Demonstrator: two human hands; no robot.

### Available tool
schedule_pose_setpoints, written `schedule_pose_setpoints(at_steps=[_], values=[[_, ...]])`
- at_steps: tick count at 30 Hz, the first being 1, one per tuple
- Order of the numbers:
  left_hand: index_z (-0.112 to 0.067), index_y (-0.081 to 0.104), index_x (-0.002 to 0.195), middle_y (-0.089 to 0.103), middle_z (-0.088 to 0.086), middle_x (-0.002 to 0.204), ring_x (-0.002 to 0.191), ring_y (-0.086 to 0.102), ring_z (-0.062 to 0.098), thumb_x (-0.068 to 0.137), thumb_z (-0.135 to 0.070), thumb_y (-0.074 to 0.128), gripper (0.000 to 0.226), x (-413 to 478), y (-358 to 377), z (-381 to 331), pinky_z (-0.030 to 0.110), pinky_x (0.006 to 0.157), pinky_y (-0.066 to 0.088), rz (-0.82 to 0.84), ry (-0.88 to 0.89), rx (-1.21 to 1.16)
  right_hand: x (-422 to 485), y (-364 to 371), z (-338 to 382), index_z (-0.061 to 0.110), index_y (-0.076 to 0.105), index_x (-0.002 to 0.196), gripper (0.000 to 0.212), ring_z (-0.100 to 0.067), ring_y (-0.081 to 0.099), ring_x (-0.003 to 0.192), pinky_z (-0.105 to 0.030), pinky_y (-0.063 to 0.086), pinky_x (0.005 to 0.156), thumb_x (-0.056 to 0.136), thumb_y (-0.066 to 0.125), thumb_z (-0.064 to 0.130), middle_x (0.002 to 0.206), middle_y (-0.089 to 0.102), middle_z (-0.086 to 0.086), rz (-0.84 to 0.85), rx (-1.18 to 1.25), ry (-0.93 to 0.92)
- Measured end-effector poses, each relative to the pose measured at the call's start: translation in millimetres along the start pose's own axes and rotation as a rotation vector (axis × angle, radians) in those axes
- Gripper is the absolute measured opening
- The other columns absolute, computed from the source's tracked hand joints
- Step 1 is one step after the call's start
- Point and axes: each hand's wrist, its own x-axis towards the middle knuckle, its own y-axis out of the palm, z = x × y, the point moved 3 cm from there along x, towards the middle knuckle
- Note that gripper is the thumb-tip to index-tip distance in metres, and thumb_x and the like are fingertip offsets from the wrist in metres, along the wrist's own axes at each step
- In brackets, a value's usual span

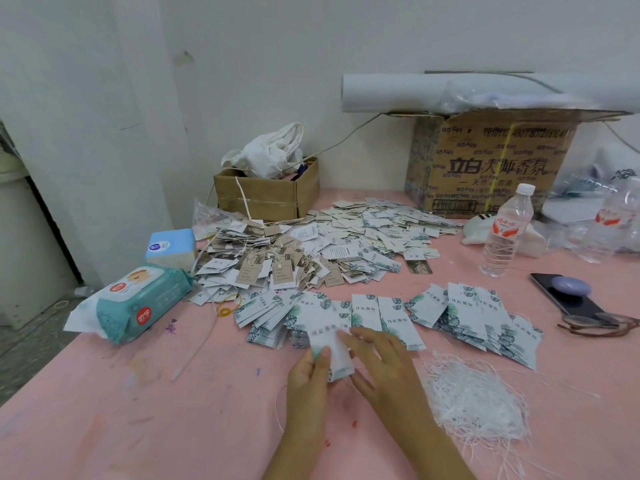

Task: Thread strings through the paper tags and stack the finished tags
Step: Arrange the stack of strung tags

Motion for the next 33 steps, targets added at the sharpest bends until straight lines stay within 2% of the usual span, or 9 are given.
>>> schedule_pose_setpoints(at_steps=[6, 8, 10, 15, 20, 25, 27, 30, 33], values=[[-0.014, 0.069, 0.106, 0.076, 0.007, 0.103, 0.096, 0.072, 0.018, 0.1, -0.015, 0.048, 0.022, 4, -9, -6, 0.023, 0.07, 0.058, -0.118, 0.061, -0.059, 0, 9, -3, 0.02, 0.067, 0.121, 0.042, -0.02, 0.054, 0.123, -0.032, 0.033, 0.095, 0.082, 0.062, 0.035, 0.127, 0.063, 0.004, 0.056, -0.211, 0.021], [-0.013, 0.069, 0.107, 0.076, 0.007, 0.101, 0.095, 0.072, 0.019, 0.1, -0.013, 0.048, 0.022, 4, -9, -4, 0.023, 0.069, 0.058, -0.115, 0.058, -0.067, 3, 13, -2, 0.025, 0.071, 0.112, 0.038, -0.021, 0.061, 0.117, -0.035, 0.041, 0.096, 0.076, 0.075, 0.037, 0.116, 0.069, 0.01, 0.083, -0.269, 0.02], [-0.011, 0.068, 0.108, 0.076, 0.008, 0.098, 0.091, 0.073, 0.019, 0.1, -0.013, 0.048, 0.021, 3, -9, -3, 0.023, 0.069, 0.059, -0.12, 0.054, -0.071, 6, 15, -3, 0.024, 0.075, 0.1, 0.045, -0.023, 0.066, 0.108, -0.038, 0.052, 0.088, 0.059, 0.09, 0.033, 0.1, 0.074, 0.01, 0.086, -0.255, 0.04], [-0.009, 0.065, 0.111, 0.076, 0.01, 0.096, 0.085, 0.074, 0.022, 0.099, -0.016, 0.05, 0.02, 4, -11, 0, 0.024, 0.066, 0.059, -0.152, 0.06, -0.065, 3, 17, -10, 0.023, 0.076, 0.086, 0.047, -0.024, 0.07, 0.092, -0.035, 0.054, 0.079, 0.044, 0.097, 0.029, 0.083, 0.073, 0.007, -0.006, -0.217, 0.066], [-0.009, 0.065, 0.111, 0.077, 0.007, 0.088, 0.074, 0.073, 0.015, 0.098, -0.016, 0.052, 0.019, 5, -12, 1, 0.021, 0.06, 0.057, -0.17, 0.067, -0.055, 0, 13, -8, 0.019, 0.075, 0.091, 0.036, -0.022, 0.062, 0.088, -0.029, 0.037, 0.079, 0.059, 0.086, 0.004, 0.078, 0.07, 0.005, -0.128, -0.235, 0.047], [-0.021, 0.062, 0.11, 0.077, 0.0, 0.085, 0.07, 0.073, 0.016, 0.1, -0.009, 0.047, 0.022, 6, -14, 2, 0.025, 0.062, 0.058, -0.155, 0.042, -0.044, -1, -8, -9, 0.015, 0.076, 0.093, 0.039, -0.017, 0.055, 0.068, -0.029, 0.048, 0.055, 0.061, 0.084, -0.005, 0.067, 0.062, 0.009, -0.286, -0.078, 0.258], [-0.024, 0.061, 0.111, 0.077, 0.0, 0.087, 0.071, 0.073, 0.017, 0.1, -0.004, 0.045, 0.027, 5, -11, 0, 0.032, 0.067, 0.056, -0.129, 0.031, -0.015, -1, -16, -12, 0.015, 0.076, 0.091, 0.036, -0.015, 0.052, 0.066, -0.023, 0.044, 0.052, 0.062, 0.085, -0.004, 0.071, 0.053, 0.024, -0.358, -0.059, 0.335], [-0.023, 0.06, 0.113, 0.077, 0.002, 0.094, 0.079, 0.074, 0.022, 0.098, 0.001, 0.047, 0.032, 4, -10, 1, 0.026, 0.065, 0.056, -0.1, 0.036, 0.055, -3, -24, -15, 0.015, 0.076, 0.088, 0.032, -0.008, 0.045, 0.072, -0.01, 0.036, 0.059, 0.063, 0.085, -0.003, 0.078, 0.041, 0.033, -0.449, -0.024, 0.423], [-0.022, 0.057, 0.122, 0.074, 0.004, 0.102, 0.085, 0.074, 0.02, 0.095, 0.007, 0.048, 0.041, 5, -8, 3, 0.018, 0.061, 0.054, -0.059, 0.029, 0.112, -6, -27, -12, 0.011, 0.07, 0.089, 0.018, -0.009, 0.046, 0.081, -0.005, 0.035, 0.079, 0.075, 0.074, 0.0, 0.082, 0.063, 0.012, -0.505, 0.012, 0.28]])
